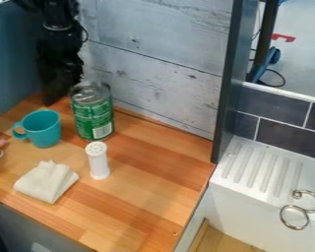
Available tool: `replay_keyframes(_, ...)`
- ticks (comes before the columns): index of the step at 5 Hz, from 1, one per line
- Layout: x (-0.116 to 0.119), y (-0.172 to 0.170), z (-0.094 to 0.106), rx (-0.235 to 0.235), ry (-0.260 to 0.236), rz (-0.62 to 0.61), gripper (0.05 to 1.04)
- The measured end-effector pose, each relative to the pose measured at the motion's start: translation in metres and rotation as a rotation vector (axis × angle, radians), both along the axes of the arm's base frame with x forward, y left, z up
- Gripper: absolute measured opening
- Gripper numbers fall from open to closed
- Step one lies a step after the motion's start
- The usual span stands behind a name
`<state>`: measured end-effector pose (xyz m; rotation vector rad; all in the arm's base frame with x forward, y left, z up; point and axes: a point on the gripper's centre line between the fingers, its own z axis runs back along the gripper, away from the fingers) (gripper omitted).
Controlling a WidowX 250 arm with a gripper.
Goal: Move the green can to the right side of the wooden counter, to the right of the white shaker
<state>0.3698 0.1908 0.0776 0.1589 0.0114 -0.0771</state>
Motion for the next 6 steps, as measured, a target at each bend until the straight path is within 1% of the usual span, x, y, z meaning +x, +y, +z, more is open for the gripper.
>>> replay_keyframes(1,0.003,-0.025,-0.005,-0.047,0.025,-0.053,1.001)
replay_keyframes(2,0.003,-0.058,-0.017,-0.121,0.053,-0.109,1.0)
replay_keyframes(3,0.001,-0.102,-0.023,-0.196,0.076,-0.17,0.999)
replay_keyframes(4,-0.002,-0.14,-0.025,-0.249,0.089,-0.206,1.0)
replay_keyframes(5,0.0,-0.155,-0.016,-0.277,0.025,-0.188,0.999)
replay_keyframes(6,-0.005,-0.158,-0.002,-0.29,-0.004,-0.133,0.999)
